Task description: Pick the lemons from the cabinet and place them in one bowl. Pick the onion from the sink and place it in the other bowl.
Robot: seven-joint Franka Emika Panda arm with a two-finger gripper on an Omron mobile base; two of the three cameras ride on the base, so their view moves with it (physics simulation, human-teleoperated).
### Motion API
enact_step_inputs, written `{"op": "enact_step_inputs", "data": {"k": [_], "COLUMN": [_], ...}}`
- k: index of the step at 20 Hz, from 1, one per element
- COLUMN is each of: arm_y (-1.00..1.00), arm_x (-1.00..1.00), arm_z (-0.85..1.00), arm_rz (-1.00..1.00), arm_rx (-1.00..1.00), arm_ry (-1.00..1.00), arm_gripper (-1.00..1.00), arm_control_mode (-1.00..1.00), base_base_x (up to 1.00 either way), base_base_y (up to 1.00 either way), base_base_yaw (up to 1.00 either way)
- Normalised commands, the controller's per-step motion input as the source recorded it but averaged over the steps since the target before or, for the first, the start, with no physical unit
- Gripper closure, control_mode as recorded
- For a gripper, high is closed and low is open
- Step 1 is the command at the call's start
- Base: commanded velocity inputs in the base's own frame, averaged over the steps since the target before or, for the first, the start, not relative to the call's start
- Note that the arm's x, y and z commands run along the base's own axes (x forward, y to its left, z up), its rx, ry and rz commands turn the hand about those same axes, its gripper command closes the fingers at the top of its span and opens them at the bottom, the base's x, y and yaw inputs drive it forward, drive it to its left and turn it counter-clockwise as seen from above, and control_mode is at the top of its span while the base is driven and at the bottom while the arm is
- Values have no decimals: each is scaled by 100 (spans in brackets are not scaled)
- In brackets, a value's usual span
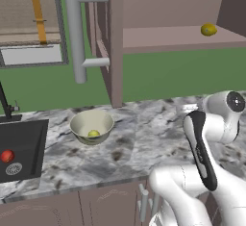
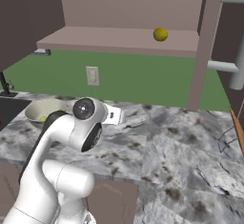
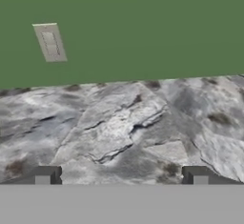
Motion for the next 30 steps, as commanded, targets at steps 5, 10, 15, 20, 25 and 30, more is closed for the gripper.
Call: {"op": "enact_step_inputs", "data": {"k": [5, 10, 15, 20, 25, 30], "arm_y": [-32, -35, -34, -17, -28, 10], "arm_x": [-2, -5, -15, -7, -4, 0], "arm_z": [22, 40, 46, 10, 28, 57], "arm_rz": [-18, -23, -14, -1, -3, 4], "arm_rx": [-1, -2, -1, 2, -5, -3], "arm_ry": [2, 2, 0, -5, -14, -3], "arm_gripper": [-100, -100, -100, -100, -100, -100], "arm_control_mode": [-100, -100, -100, -100, -100, -100], "base_base_x": [0, 0, 0, 0, 0, 0], "base_base_y": [0, 0, 0, 0, 0, 0], "base_base_yaw": [0, 0, 0, 0, 0, 0]}}
